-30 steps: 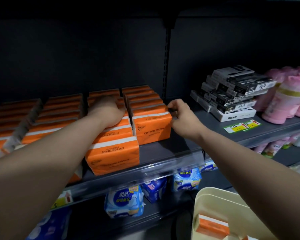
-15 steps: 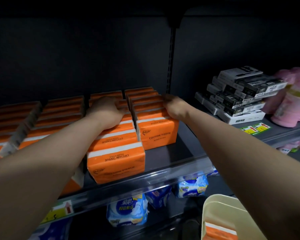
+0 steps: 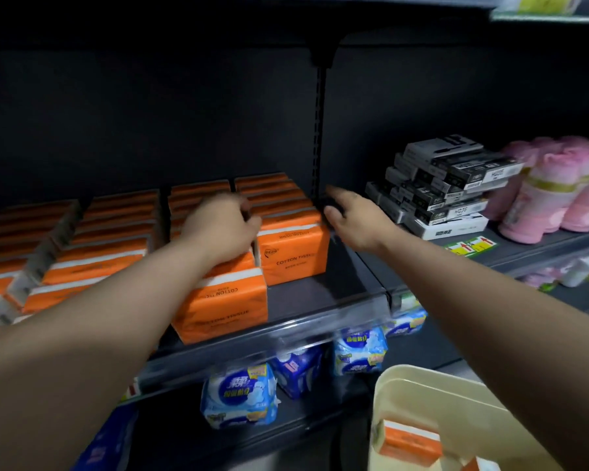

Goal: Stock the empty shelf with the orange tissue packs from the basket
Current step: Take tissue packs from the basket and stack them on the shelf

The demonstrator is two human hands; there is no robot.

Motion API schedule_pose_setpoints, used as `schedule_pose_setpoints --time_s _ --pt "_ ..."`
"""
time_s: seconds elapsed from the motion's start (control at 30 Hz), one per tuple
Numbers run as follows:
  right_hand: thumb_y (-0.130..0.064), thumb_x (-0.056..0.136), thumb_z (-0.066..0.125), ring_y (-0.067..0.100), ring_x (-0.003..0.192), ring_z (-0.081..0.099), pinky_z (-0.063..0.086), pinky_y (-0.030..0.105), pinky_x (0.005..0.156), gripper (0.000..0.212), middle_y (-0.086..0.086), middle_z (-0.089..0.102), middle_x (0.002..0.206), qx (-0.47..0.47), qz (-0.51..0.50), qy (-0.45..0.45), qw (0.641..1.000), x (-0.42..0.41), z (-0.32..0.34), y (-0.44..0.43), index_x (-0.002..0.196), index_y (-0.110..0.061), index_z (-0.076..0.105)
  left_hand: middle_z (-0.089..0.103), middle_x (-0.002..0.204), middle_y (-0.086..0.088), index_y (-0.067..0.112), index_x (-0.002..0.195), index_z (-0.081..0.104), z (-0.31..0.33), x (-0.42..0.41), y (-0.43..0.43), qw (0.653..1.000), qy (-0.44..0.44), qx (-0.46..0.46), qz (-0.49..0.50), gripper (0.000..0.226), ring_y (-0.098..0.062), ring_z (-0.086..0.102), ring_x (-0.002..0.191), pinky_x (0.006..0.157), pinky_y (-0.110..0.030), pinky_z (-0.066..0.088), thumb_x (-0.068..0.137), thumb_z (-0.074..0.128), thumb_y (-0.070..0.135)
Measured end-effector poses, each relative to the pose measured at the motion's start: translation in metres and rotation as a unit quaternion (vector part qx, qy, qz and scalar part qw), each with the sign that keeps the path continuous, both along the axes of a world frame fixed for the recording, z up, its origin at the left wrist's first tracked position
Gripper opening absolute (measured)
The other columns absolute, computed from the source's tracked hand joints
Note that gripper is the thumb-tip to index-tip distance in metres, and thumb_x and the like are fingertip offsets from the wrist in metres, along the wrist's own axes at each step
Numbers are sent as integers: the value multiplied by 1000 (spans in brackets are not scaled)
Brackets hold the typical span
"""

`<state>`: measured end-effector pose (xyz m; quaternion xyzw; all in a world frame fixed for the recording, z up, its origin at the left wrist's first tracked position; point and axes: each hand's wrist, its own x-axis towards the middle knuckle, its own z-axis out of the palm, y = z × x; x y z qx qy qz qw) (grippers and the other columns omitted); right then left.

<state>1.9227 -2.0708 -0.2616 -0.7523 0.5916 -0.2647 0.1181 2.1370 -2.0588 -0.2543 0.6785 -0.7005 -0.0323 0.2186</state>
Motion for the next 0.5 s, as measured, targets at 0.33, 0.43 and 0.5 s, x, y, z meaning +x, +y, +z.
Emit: schedule_pose_setpoints --time_s 0.33,0.43,0.5 --pt "-24 96 49 22 134 40 25 21 106 51 10 40 148 39 -32 59 997 -96 -27 148 143 -10 37 65 119 -6 16 112 65 -17 -89 108 987 32 -40 -151 31 -26 58 111 94 -35 46 86 60 32" --pt "-23 95 51 20 132 43 26 20 105 48 8 45 145 79 -59 47 994 -128 -54 201 140 -9 43 64 116 -7 16 114 65 -40 -121 146 978 31 -29 -203 32 -27 58 110 94 -35 45 86 60 30" --pt "-26 95 52 19 131 44 26 18 101 48 4 45 145 109 -88 49 989 -148 -75 233 140 -13 44 66 111 -8 16 110 65 -59 -142 167 973 32 -4 -227 29 -27 59 105 89 -36 47 85 60 29"
